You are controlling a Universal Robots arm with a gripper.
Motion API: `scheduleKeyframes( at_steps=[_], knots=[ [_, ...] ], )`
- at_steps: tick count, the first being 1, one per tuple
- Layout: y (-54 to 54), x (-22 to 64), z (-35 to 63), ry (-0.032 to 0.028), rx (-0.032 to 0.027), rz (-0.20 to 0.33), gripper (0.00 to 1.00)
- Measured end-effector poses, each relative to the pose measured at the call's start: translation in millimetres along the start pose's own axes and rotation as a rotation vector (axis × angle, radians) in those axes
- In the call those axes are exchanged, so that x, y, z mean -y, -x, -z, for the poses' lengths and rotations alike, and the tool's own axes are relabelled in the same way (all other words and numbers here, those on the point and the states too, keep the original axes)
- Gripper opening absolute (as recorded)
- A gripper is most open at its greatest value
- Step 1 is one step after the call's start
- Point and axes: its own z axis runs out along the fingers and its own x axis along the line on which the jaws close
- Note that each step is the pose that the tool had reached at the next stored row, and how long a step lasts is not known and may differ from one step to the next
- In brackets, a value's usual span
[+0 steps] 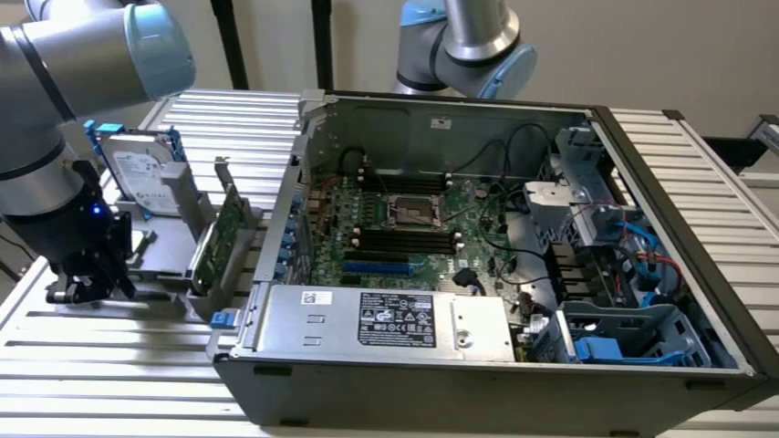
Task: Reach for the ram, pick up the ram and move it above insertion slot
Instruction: 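Pick up the ram and move it above insertion slot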
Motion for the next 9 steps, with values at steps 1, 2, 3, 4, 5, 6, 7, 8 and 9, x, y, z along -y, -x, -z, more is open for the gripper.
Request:
scheduleKeyframes(
  at_steps=[1,2,3,4,5,6,7,8,9],
  knots=[
    [0.0,0.0,2.2,-0.0001,-0.0001,0.000,0.14],
    [0.0,0.0,4.8,-0.0001,-0.0001,0.000,0.14],
    [0.0,-0.1,8.4,0.0000,-0.0002,0.000,0.14],
    [0.0,-0.2,12.5,0.0000,-0.0002,0.000,0.14],
    [0.1,-0.2,17.0,0.0001,-0.0002,0.000,0.14],
    [0.1,-0.3,21.5,0.0002,-0.0002,0.000,0.14],
    [0.1,-0.2,26.0,0.0004,-0.0003,0.000,0.14],
    [0.1,-0.1,30.5,0.0004,-0.0002,0.000,0.14],
    [0.1,0.2,35.0,0.0003,-0.0001,0.000,0.14]
  ],
)
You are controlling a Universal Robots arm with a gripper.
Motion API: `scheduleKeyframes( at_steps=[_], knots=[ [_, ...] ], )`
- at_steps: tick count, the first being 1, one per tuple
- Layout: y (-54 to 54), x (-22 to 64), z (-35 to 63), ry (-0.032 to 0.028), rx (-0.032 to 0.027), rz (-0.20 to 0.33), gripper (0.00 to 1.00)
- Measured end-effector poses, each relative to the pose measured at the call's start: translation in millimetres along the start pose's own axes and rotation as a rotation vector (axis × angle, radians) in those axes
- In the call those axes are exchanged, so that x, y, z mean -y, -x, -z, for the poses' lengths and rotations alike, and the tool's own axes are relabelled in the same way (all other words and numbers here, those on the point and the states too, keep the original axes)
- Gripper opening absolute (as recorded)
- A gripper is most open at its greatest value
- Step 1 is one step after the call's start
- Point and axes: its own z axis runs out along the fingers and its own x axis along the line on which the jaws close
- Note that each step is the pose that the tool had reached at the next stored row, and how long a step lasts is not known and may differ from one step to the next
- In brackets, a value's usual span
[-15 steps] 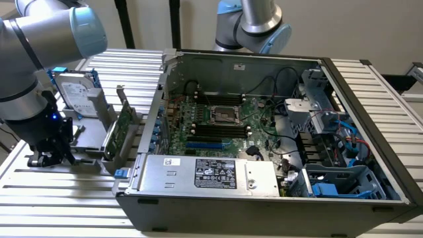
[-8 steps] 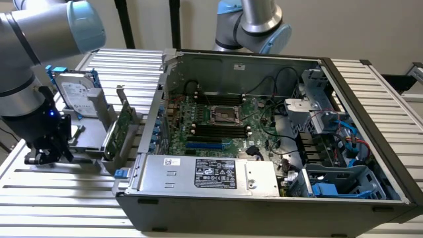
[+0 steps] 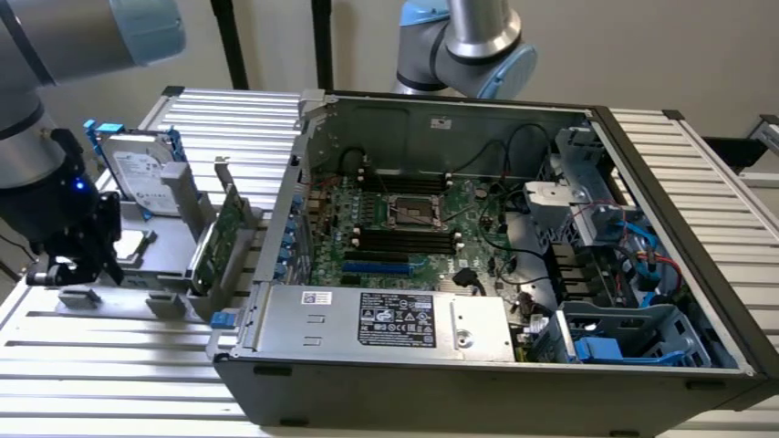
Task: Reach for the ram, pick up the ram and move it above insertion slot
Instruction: 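Pick up the ram and move it above insertion slot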
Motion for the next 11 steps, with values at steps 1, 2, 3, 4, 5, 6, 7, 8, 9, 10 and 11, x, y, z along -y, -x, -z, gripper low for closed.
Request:
scheduleKeyframes(
  at_steps=[1,2,3,4,5,6,7,8,9,10,11],
  knots=[
    [0.0,0.5,4.8,0.0002,-0.0001,0.000,0.14],
    [0.0,1.3,9.3,0.0001,-0.0001,0.001,0.14],
    [0.0,2.4,13.8,0.0000,0.0000,0.003,0.14],
    [0.0,3.8,18.4,0.0001,0.0001,0.005,0.14],
    [0.1,5.2,23.0,0.0001,0.0012,0.008,0.14],
    [0.0,6.6,27.7,0.0002,0.0023,0.011,0.14],
    [0.0,7.9,32.1,0.0003,0.0034,0.014,0.14],
    [0.0,9.3,36.7,0.0002,0.0046,0.017,0.14],
    [0.0,10.6,41.3,0.0002,0.0057,0.019,0.14],
    [0.0,12.0,45.8,0.0004,0.0067,0.022,0.14],
    [0.0,13.3,50.3,0.0004,0.0079,0.025,0.14]
  ],
)
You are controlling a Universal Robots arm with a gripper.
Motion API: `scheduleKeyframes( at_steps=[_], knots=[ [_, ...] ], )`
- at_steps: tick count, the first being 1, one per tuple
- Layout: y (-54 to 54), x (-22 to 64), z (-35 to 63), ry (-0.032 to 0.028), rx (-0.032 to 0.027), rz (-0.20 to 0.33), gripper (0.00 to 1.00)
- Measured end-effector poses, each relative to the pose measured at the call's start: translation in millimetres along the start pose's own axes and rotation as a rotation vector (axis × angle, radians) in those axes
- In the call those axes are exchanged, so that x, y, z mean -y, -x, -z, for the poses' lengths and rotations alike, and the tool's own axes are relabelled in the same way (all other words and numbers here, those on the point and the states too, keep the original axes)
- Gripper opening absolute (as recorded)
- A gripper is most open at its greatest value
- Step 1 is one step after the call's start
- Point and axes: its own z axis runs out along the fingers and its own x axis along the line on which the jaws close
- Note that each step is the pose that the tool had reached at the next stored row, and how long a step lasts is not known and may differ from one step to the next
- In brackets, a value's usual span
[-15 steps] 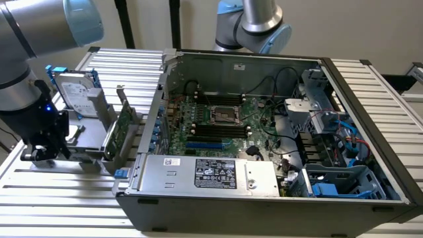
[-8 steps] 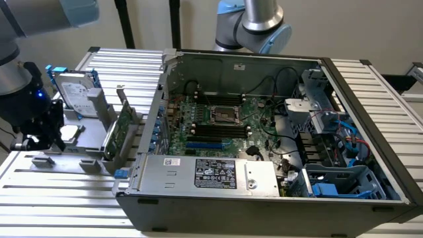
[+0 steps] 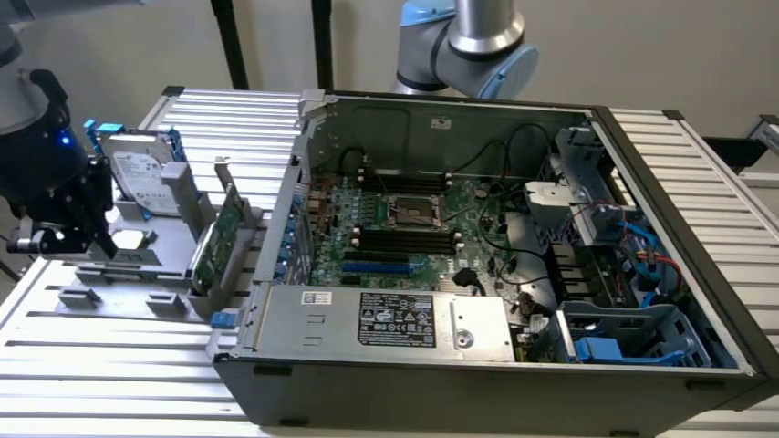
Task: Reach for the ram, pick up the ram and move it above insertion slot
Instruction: 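Pick up the ram and move it above insertion slot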
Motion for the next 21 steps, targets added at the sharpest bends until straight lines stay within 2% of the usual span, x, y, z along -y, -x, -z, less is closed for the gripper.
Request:
scheduleKeyframes(
  at_steps=[5,11,17,21],
  knots=[
    [-0.1,8.4,22.7,0.0006,0.0049,0.012,0.14],
    [-0.1,25.9,50.3,0.0054,0.0070,0.020,0.14],
    [-0.3,49.3,74.5,0.0112,0.0086,0.024,0.14],
    [-0.5,67.4,80.6,0.0124,0.0102,0.024,0.14]
  ],
)
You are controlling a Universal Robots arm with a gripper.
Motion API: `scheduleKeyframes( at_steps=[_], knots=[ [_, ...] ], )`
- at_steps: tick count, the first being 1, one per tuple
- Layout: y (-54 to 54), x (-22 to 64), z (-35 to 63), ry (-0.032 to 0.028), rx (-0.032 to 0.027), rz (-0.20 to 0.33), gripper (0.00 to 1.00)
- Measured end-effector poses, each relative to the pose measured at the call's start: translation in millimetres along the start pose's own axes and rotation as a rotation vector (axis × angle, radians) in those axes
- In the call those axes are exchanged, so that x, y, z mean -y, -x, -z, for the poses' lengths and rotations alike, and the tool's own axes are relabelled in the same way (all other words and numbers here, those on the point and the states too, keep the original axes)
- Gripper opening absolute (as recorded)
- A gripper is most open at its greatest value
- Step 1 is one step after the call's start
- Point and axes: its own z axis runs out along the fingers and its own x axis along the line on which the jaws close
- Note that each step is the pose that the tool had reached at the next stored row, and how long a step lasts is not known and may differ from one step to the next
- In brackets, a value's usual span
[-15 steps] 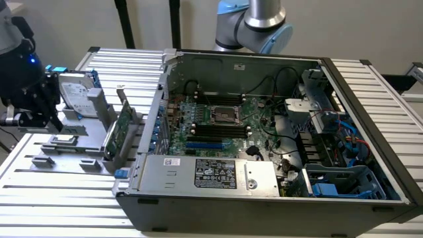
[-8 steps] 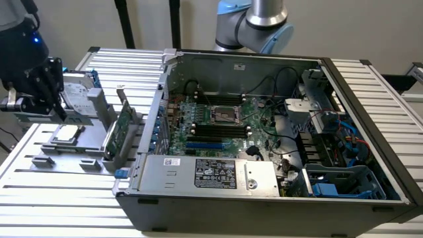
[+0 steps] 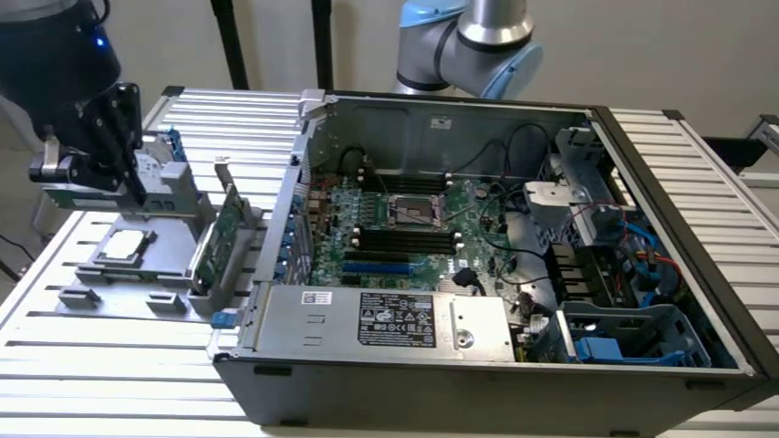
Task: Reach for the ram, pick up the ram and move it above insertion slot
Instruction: 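Pick up the ram and move it above insertion slot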
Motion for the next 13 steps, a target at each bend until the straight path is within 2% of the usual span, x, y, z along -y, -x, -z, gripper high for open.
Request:
scheduleKeyframes(
  at_steps=[13],
  knots=[
    [-1.6,58.7,12.7,0.0015,0.0060,0.000,0.14]
  ],
)
